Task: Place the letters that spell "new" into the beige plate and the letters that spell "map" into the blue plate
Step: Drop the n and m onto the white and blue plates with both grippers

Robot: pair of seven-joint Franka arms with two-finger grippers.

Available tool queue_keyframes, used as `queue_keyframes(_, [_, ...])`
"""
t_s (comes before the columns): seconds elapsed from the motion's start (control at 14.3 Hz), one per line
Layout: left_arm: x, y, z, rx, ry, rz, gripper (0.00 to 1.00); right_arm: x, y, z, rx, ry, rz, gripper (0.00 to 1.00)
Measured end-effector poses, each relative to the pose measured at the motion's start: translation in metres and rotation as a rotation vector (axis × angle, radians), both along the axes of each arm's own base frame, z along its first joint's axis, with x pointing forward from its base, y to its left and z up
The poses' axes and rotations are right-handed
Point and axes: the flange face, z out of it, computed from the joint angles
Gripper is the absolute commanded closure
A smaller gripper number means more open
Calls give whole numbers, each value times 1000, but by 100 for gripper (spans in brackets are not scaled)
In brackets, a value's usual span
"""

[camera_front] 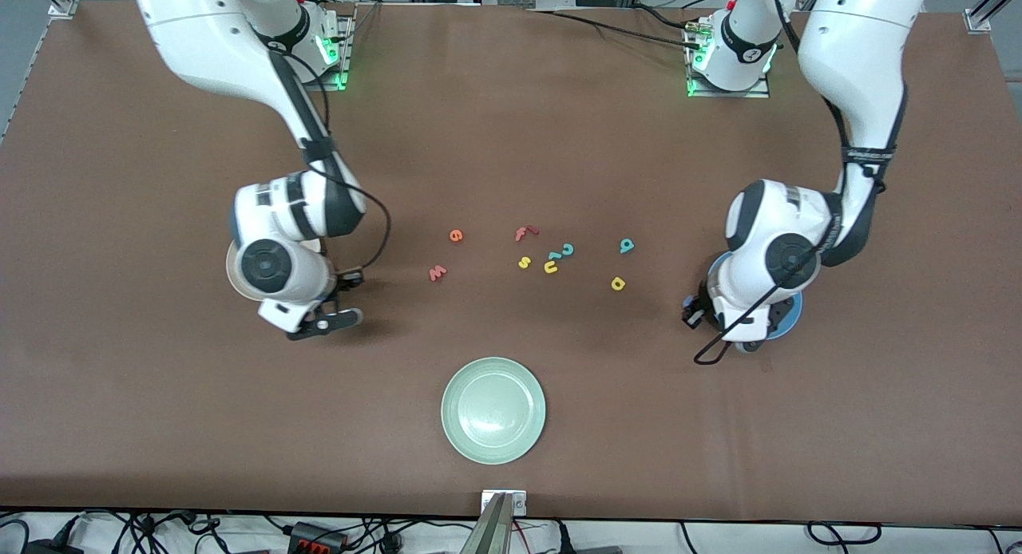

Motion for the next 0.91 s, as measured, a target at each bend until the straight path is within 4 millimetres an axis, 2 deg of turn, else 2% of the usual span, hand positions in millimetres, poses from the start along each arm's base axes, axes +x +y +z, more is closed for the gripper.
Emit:
queue_keyframes(0.07, [0,12,-2,-5,11,-55,91,-2,-17,5,-4,25,-23,83])
queue_keyframes(0.21, [-6,32,-14,-12,37,-178,91,-11,-43,2,-11,60,-52,83])
queue_keyframes(0.35, [-15,46,-28,18,66,-316,91,-23,-68,-12,-30,99,-76,83])
queue_keyframes(0.49, [-19,55,-33,43,82,-426,91,-33,-87,-28,-41,118,-95,81])
queue_keyframes(0.56, [-18,63,-32,40,81,-482,91,-38,-94,-36,-43,119,-103,74])
queue_keyframes(0.7, [-15,90,-29,19,78,-597,90,-47,-103,-50,-43,111,-113,0])
queue_keyframes(0.77, [-15,104,-29,7,80,-647,84,-50,-105,-55,-43,111,-115,0])
queue_keyframes(0.84, [-17,114,-31,-3,85,-683,51,-51,-105,-56,-43,109,-116,0])
queue_keyframes(0.91, [-19,117,-34,-10,90,-707,24,-49,-103,-52,-41,101,-114,0])
